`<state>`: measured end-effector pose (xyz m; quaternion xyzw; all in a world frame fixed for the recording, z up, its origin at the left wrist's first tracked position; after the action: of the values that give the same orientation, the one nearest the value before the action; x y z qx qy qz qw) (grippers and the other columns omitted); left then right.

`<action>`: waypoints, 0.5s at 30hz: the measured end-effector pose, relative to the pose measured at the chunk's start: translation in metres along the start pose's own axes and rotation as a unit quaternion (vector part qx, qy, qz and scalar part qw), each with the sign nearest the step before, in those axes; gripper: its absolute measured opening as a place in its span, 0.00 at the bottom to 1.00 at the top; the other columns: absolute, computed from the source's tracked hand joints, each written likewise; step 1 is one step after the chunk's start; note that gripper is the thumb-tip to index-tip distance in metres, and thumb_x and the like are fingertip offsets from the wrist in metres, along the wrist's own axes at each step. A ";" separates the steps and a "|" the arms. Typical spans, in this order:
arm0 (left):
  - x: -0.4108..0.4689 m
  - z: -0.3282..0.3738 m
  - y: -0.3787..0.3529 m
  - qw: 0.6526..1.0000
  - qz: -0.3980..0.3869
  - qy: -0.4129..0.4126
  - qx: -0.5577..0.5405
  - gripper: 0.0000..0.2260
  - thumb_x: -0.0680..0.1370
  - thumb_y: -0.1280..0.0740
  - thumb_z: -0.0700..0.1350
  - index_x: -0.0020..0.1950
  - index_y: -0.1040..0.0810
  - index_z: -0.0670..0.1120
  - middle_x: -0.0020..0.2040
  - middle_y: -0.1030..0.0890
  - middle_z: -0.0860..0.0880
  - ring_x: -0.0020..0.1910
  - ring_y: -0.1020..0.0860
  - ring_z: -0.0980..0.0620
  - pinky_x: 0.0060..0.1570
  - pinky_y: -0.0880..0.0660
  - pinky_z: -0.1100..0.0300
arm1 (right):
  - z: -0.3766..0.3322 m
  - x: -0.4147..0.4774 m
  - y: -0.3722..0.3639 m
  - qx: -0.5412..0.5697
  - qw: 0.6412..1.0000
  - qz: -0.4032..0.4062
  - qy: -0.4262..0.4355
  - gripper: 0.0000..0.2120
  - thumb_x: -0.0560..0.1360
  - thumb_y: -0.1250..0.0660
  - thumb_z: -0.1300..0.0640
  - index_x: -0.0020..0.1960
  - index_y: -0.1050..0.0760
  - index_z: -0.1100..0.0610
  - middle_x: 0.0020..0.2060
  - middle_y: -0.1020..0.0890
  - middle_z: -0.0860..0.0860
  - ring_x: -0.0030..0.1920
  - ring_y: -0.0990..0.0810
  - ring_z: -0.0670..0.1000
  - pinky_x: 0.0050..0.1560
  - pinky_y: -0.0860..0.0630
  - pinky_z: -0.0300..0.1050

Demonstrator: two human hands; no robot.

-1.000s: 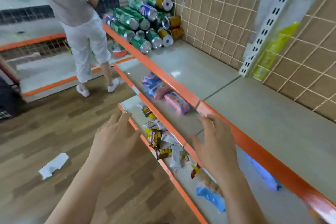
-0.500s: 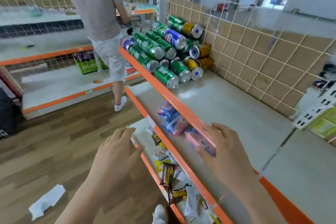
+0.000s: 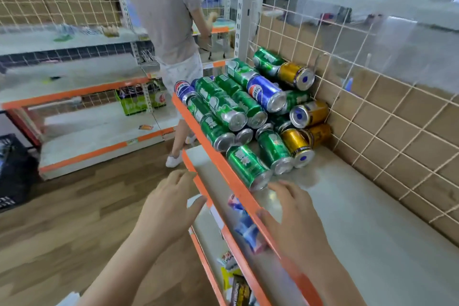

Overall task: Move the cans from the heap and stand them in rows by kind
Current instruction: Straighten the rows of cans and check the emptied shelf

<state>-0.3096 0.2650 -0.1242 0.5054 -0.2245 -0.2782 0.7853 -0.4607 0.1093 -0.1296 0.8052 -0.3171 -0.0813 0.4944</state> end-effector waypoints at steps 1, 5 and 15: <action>0.012 0.000 0.002 1.000 0.006 -0.003 0.001 0.23 0.78 0.40 0.57 0.71 0.37 0.52 0.69 0.34 0.53 0.66 0.32 0.50 0.57 0.31 0.57 | 0.001 0.009 0.000 0.002 1.000 0.003 0.000 0.24 0.72 0.31 0.48 0.67 0.31 0.50 0.65 0.31 0.49 0.66 0.33 0.53 0.63 0.35 0.46; 0.070 -0.005 0.010 0.999 0.018 -0.036 0.003 0.24 0.77 0.39 0.56 0.71 0.37 0.52 0.69 0.34 0.53 0.65 0.31 0.49 0.57 0.30 0.55 | 0.006 0.051 -0.003 0.001 0.999 0.031 -0.020 0.25 0.71 0.30 0.49 0.66 0.30 0.51 0.65 0.31 0.49 0.66 0.34 0.50 0.64 0.38 0.40; 0.246 -0.015 0.050 0.979 0.018 -0.205 -0.002 0.25 0.77 0.39 0.57 0.72 0.37 0.50 0.70 0.34 0.51 0.66 0.32 0.50 0.60 0.33 0.56 | -0.016 0.156 -0.003 -0.049 0.984 0.134 -0.108 0.24 0.74 0.33 0.47 0.68 0.32 0.50 0.66 0.32 0.49 0.67 0.39 0.47 0.64 0.45 0.35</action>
<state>-0.1065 0.1278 -0.0668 0.4320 -0.3894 -0.3620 0.7285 -0.3298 0.0304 -0.0957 0.7167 -0.4694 -0.1160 0.5026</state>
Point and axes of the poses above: each hand's wrist, its own x-axis towards the middle knuckle, its own y-axis out of the back of the hand, z = x × y, the point moved 2 cm from there along x, towards the middle knuckle
